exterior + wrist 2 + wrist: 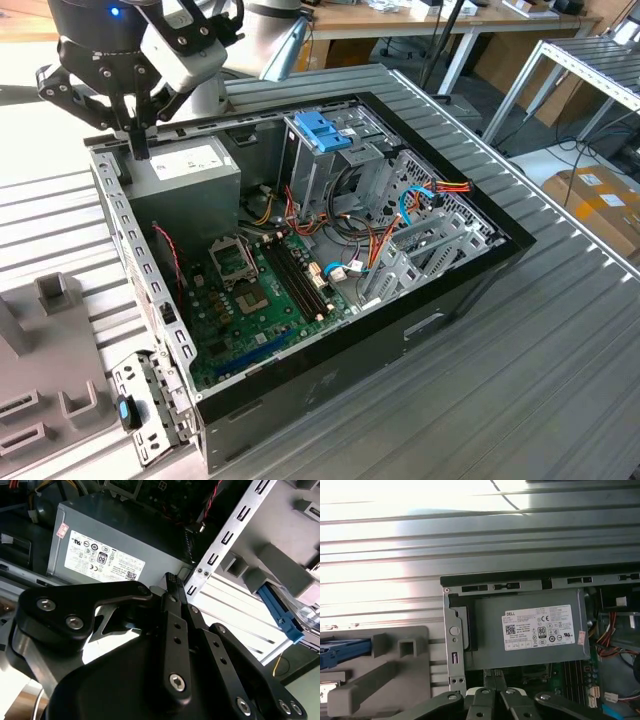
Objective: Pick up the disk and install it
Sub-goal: 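Reach for the disk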
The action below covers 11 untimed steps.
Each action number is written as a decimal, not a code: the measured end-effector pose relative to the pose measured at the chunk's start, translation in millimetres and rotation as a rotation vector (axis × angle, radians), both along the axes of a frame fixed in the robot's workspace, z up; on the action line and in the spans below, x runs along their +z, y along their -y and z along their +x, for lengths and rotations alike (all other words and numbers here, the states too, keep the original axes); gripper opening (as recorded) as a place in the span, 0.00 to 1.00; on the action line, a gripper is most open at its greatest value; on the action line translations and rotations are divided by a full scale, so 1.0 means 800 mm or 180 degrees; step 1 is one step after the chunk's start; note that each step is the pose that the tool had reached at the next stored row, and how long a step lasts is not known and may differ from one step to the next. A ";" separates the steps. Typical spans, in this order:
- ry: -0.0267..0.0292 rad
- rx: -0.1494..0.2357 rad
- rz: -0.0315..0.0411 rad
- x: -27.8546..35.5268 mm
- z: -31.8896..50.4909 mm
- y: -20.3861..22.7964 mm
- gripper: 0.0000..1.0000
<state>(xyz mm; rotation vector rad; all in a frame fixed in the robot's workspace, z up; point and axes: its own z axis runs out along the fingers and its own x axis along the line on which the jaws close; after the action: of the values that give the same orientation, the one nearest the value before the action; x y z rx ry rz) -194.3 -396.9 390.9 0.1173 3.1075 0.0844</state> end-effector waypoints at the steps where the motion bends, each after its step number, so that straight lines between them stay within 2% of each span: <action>1: 0.0000 0.0000 0.0000 0.0000 -0.001 0.0000 0.11; 11: 0.0000 0.0000 0.0000 0.0000 -0.011 0.0000 0.11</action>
<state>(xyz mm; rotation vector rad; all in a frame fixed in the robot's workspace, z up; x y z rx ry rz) -203.0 -396.9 390.8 0.1173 3.1075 0.0844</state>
